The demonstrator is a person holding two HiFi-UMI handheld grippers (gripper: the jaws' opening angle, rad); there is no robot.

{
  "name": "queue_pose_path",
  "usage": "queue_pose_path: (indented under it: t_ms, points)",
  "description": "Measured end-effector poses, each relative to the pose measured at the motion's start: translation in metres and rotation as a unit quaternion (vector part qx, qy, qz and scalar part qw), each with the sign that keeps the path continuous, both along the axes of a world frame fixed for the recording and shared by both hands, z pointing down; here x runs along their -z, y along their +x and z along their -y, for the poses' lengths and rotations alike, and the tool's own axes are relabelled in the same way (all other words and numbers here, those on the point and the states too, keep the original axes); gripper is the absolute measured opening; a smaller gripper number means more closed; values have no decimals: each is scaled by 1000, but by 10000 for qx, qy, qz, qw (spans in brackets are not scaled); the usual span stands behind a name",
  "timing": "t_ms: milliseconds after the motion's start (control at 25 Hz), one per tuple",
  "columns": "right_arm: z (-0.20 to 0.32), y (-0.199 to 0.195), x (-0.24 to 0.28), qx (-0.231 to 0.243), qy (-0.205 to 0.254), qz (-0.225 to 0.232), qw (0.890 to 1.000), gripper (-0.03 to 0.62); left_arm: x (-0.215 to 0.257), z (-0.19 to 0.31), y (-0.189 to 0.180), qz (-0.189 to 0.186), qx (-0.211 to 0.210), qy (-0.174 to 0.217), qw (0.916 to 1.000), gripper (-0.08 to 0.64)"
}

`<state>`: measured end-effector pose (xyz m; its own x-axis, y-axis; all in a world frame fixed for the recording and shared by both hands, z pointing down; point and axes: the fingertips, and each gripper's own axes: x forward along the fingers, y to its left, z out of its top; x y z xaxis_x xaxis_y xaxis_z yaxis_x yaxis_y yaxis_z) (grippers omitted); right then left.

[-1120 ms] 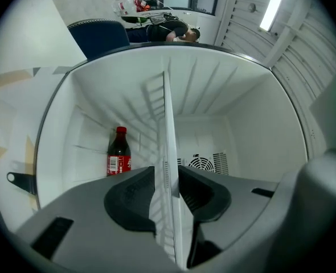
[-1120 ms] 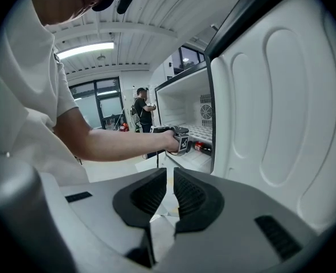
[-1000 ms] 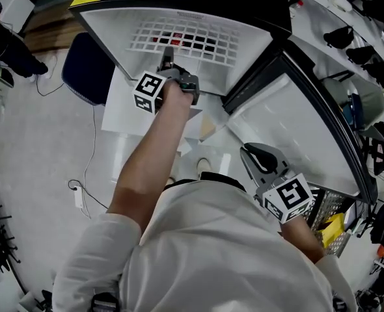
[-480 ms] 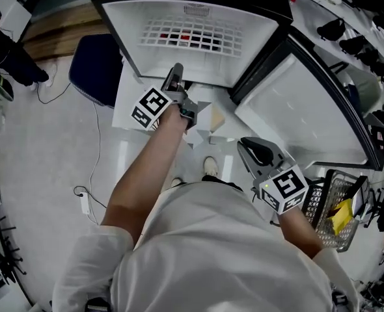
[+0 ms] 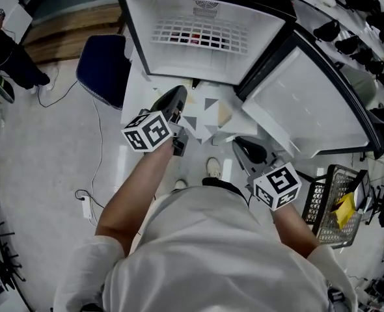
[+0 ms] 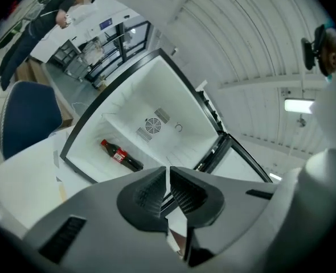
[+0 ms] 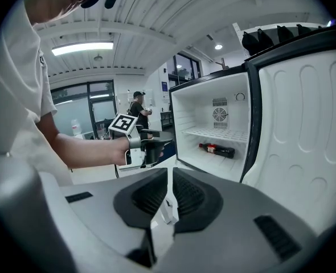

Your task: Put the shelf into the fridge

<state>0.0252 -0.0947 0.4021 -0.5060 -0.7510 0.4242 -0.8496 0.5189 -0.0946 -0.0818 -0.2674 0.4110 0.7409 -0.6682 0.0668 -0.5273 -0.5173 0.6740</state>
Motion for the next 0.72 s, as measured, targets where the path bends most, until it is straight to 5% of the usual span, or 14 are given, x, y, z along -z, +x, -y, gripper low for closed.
queue_pose_path:
  t_ms: [120, 320, 720]
  points:
    - [-7, -9, -2, -85, 30, -4, 10000, 34, 8, -32, -5, 430, -483, 395, 9971, 28]
    - [-21, -20, -4, -241, 105, 34, 9996, 25, 17, -95, -11, 1141, -1329, 1022, 9792, 26]
    - [-46, -42, -4, -360, 197, 91, 9991, 18, 10, -175, -40, 1688, -1962, 1197, 9585, 21]
